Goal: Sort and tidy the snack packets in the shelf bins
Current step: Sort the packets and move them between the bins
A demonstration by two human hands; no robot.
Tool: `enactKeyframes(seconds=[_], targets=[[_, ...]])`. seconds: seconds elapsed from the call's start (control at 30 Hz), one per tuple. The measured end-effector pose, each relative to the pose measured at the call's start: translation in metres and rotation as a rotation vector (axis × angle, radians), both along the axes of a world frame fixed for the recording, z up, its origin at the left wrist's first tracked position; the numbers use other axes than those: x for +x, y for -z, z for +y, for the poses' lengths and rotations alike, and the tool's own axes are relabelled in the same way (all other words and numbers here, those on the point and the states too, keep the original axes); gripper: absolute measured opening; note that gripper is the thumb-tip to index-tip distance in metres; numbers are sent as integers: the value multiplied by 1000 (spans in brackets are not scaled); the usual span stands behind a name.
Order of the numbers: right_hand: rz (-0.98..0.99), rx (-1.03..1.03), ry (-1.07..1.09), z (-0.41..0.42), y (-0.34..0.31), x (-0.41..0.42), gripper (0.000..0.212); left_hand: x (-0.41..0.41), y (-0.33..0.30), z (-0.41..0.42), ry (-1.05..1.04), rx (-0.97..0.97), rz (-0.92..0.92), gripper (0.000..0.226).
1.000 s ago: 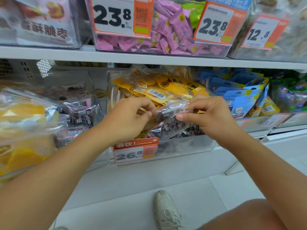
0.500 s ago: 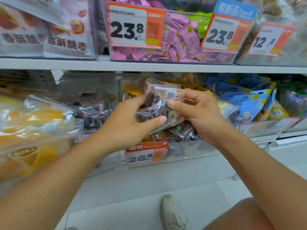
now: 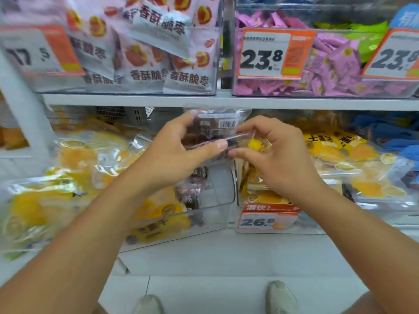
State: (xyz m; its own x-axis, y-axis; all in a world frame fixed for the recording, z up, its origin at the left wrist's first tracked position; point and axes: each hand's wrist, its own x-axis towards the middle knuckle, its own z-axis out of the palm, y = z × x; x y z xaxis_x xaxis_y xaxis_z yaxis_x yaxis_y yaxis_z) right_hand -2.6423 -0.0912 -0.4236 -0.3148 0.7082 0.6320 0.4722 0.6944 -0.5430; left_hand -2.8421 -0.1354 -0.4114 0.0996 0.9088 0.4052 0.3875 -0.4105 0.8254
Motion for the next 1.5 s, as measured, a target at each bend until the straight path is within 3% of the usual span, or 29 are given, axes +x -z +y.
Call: enactKeyframes(seconds=[0.13, 0.3, 0.37, 0.43, 0.6, 0.77, 0.83, 0.97, 1.03, 1.1, 1.2, 1.3, 1.4, 1.5], targets=[[-80, 69, 25, 0, -13, -7, 25, -8, 0, 3, -190, 139, -20, 26], [-608, 193, 67, -4, -29, -30, 23, -22, -14, 3, -310, 190, 106, 16], [-704, 246, 76, -3, -31, -50, 32, -27, -14, 3, -317, 160, 157, 17], [-798, 193, 72, -3, -32, -68, 38, -34, -6, 4, -368, 128, 221, 19], [-1011, -24, 64, 11, -3, -96, 21, -48, 5, 7, -442, -10, 204, 15], [-901, -144, 24, 31, 4, -99, 25, -52, 8, 7, -347, -94, 18, 28], [-753, -197, 36, 32, -2, -86, 28, -57, 8, 9, -355, -119, -66, 30], [-181, -202, 72, 11, -13, -60, 63, -56, 3, 9, -326, -84, 114, 19], [-117, -191, -53, 4, -15, -58, 79, -46, -1, 8, -215, -54, 188, 20], [-179, -160, -151, 5, -14, -58, 65, -37, -1, 10, -127, -28, 211, 22], [-158, -70, -21, 12, -20, -45, 24, -34, -2, 13, -142, -57, 276, 34], [-157, -96, 62, 12, -23, -28, 25, -35, -5, 12, -229, -163, 567, 55], [-233, -81, 98, 8, -17, -29, 31, -23, -7, 19, -187, -231, 922, 35], [-153, -125, 38, 7, -8, -33, 42, -6, 7, 30, -164, -433, 1089, 27]])
